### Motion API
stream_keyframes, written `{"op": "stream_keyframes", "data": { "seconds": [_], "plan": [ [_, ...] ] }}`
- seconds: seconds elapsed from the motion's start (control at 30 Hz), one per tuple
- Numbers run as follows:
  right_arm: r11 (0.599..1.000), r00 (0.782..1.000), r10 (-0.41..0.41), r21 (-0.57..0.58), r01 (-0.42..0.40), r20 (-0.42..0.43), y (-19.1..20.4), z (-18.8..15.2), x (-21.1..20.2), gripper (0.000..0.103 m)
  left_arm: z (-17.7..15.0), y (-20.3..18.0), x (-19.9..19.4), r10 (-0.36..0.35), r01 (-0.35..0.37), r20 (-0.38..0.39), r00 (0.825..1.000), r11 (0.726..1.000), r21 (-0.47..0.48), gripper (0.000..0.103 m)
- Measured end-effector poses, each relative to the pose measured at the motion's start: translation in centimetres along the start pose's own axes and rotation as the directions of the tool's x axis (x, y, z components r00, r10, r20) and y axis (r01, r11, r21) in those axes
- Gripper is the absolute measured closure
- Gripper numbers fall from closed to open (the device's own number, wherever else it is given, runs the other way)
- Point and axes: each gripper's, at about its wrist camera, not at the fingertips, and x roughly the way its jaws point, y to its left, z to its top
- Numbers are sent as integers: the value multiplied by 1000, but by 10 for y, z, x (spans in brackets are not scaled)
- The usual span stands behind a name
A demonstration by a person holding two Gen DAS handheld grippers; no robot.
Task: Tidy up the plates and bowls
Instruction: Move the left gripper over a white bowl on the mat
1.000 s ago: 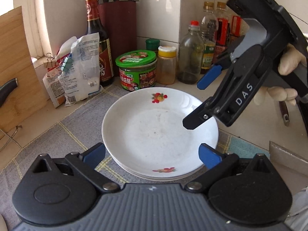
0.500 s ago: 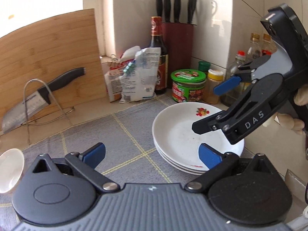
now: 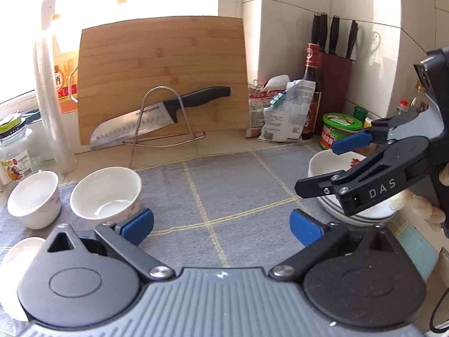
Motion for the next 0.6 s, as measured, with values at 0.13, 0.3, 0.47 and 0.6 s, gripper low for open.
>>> {"op": "stream_keyframes", "data": {
  "seconds": [0.13,0.3,0.47,0.6],
  "plan": [
    [1000,1000,3,21,-2,-1,35,3,13,0,-7,33,-12,3,-2,-17,1000,999,34,1],
    [999,999,38,15,-38,-3,77,5,27,0,-12,72,-21,-3,5,-31,1000,997,76,1],
    [991,991,133,-27,-133,-21,122,2,48,0,-15,112,-29,37,-33,-51,998,996,82,1],
    [974,977,208,-87,-211,-44,158,0,64,0,-16,149,-34,61,-57,-76,995,997,60,1]
  ]
}}
